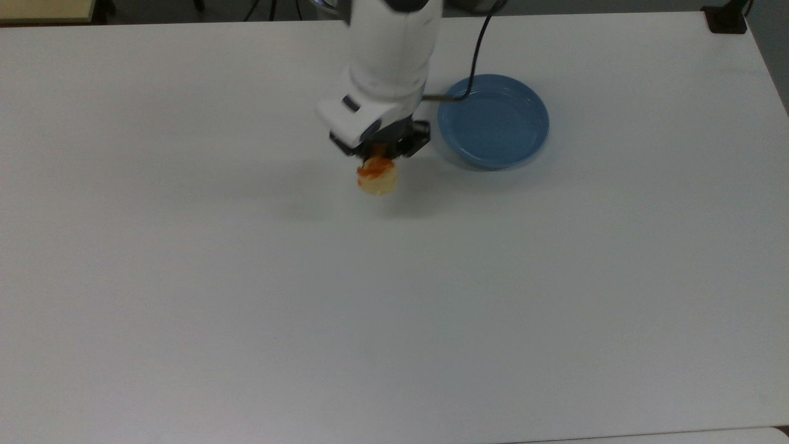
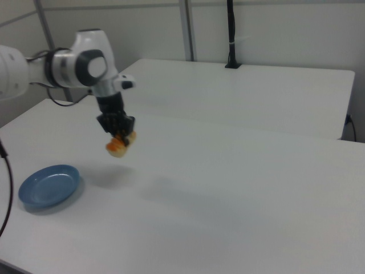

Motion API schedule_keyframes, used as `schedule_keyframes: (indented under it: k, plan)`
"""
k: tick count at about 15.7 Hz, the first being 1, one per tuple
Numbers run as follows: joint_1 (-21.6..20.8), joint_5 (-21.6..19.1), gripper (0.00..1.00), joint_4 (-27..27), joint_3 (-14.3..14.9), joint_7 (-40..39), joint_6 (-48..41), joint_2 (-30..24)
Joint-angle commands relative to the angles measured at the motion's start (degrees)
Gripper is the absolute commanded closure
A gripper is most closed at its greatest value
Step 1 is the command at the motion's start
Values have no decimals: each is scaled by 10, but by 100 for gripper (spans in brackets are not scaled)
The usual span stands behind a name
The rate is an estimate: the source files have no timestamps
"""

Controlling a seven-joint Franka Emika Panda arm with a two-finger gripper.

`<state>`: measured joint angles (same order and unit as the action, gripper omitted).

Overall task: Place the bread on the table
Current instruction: 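Carry the bread roll off the plate and lower it onto the table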

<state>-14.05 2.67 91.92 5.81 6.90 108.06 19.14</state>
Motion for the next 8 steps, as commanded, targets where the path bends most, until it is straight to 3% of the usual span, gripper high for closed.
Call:
schedule_keyframes:
  k: [1,2,4,6,7,8]
  plan:
    - [9,14,68,-62,2,-9,30,88]
    - [9,22,66,-62,2,-6,45,96]
    - [8,27,50,-61,2,-3,59,113]
    - [9,28,9,-62,2,13,72,127]
    - [9,30,0,-60,2,27,79,128]
    - [8,38,0,-60,2,31,80,128]
